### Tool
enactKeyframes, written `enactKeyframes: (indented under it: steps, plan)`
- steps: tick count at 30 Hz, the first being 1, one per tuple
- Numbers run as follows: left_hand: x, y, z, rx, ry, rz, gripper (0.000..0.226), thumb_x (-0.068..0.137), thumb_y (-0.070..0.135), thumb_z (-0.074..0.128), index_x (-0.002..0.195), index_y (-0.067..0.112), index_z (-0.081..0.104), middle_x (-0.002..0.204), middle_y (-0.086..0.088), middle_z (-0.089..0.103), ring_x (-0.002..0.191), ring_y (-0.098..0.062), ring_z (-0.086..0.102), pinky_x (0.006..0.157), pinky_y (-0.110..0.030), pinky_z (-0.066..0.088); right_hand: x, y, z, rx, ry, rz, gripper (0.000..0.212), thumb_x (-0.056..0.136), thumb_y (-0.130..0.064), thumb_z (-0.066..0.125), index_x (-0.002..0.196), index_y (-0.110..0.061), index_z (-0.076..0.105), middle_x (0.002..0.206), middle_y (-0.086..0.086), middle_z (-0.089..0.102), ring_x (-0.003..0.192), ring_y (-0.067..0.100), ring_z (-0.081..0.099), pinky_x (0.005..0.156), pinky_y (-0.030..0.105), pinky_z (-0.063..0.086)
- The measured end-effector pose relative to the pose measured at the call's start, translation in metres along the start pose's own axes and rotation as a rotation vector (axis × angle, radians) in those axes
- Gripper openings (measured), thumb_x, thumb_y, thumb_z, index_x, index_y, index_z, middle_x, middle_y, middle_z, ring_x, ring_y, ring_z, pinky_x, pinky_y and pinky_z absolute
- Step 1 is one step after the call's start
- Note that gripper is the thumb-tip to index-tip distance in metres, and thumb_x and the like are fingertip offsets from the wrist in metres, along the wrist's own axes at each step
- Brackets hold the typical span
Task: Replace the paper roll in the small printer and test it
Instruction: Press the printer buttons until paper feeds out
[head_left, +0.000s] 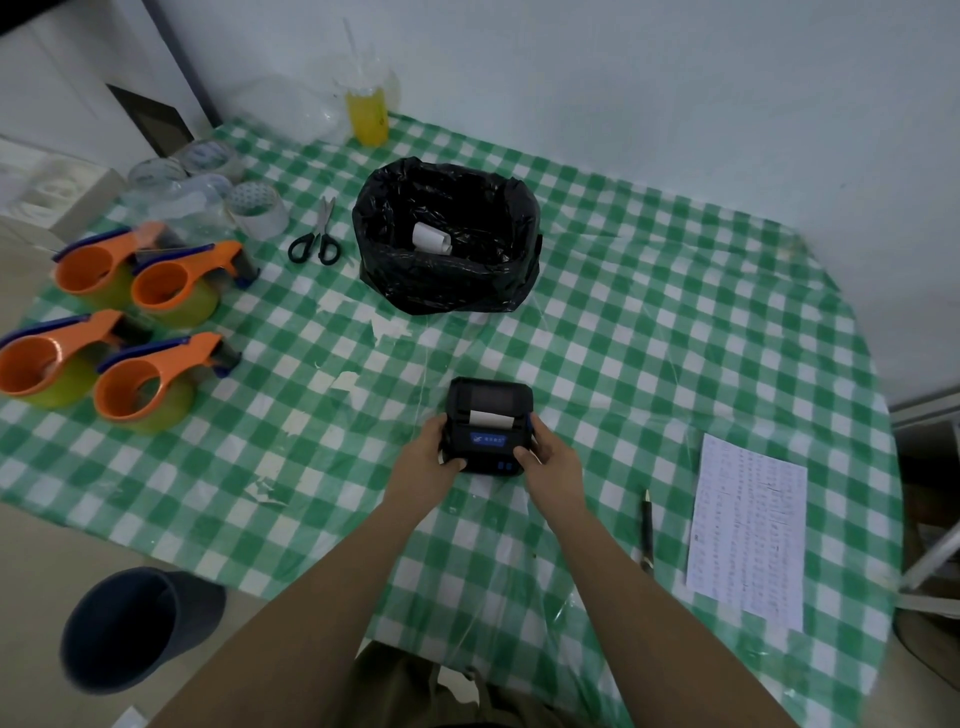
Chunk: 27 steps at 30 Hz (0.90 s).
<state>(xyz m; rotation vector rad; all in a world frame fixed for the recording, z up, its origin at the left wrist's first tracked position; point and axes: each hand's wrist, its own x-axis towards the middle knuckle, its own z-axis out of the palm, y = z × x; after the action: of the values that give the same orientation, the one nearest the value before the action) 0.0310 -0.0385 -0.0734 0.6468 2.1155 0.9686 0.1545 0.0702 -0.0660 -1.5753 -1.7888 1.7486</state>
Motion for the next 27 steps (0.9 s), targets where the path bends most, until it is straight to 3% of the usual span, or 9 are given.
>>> enactKeyframes:
  steps: [7, 22, 27]
  plan:
    - [-0.001, 0.000, 0.000, -0.021, -0.002, -0.007, 0.060, 0.080, 0.004, 0.064, 0.134, 0.013, 0.039, 0.128, -0.010, 0.061, 0.117, -0.025, 0.057, 0.102, -0.042, 0.046, 0.001, 0.003, 0.001, -0.008, 0.000, -0.002, 0.054, 0.089, -0.002, 0.054, 0.139, -0.020, 0.040, 0.137, 0.010, 0.053, 0.126, 0.022, 0.050, 0.107, 0.042, 0.042]
    - [0.000, 0.004, -0.007, 0.006, -0.074, -0.031, 0.062, 0.080, 0.009, 0.067, 0.134, 0.013, 0.036, 0.129, -0.008, 0.059, 0.119, -0.024, 0.055, 0.102, -0.043, 0.046, 0.003, 0.001, -0.003, 0.001, -0.012, -0.004, 0.054, 0.089, -0.003, 0.056, 0.138, -0.020, 0.041, 0.140, 0.007, 0.050, 0.122, 0.022, 0.053, 0.103, 0.037, 0.045]
    - [0.006, 0.011, -0.012, 0.007, -0.076, -0.067, 0.047, 0.083, 0.017, 0.065, 0.125, 0.011, 0.046, 0.126, -0.012, 0.061, 0.114, -0.028, 0.059, 0.098, -0.046, 0.048, -0.004, 0.002, -0.006, -0.155, -0.001, -0.086, 0.046, 0.088, -0.014, 0.060, 0.132, -0.022, 0.048, 0.131, 0.003, 0.057, 0.112, 0.021, 0.060, 0.096, 0.041, 0.051]
